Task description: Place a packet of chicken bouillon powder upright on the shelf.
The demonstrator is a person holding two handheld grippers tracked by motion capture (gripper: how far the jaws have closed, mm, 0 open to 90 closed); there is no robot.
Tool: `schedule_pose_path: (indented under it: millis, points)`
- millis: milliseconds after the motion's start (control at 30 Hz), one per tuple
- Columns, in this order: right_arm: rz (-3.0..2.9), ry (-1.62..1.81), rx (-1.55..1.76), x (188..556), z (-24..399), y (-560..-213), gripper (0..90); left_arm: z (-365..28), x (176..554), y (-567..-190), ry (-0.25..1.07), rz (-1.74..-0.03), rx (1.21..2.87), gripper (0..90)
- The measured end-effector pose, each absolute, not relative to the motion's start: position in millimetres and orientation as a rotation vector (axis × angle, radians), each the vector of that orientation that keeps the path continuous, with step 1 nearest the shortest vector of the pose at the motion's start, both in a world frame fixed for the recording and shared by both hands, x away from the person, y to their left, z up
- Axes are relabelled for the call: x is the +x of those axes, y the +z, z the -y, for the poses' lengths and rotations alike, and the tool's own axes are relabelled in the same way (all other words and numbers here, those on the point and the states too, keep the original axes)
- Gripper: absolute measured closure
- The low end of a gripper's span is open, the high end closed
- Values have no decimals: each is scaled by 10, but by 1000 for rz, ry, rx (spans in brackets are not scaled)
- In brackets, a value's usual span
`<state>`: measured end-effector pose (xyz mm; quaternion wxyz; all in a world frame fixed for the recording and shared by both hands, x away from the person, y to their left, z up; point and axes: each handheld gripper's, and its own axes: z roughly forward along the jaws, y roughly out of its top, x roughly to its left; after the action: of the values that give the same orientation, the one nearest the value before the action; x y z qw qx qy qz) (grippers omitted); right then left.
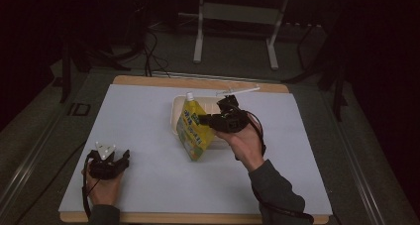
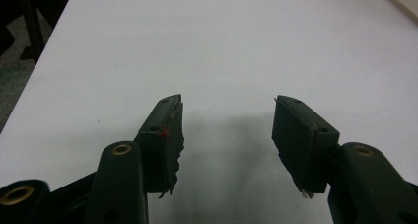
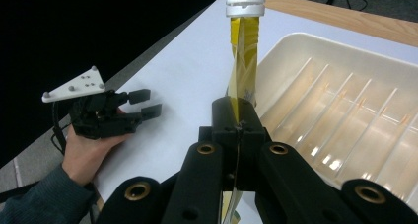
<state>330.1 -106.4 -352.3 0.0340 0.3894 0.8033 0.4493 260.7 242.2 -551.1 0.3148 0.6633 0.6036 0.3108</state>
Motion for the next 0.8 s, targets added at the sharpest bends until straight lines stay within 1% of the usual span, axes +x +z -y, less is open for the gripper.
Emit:
schedule_pose_path:
  millis: [433, 800]
  points:
    - [-2392, 1437, 1268, 3373, 1098, -3487, 900, -2422, 2606, -5510, 819, -1590, 1744, 452]
    - [-2273, 1500, 1358, 3418, 1098, -3547, 900, -2423, 2608, -5511, 815, -1591, 1741, 451]
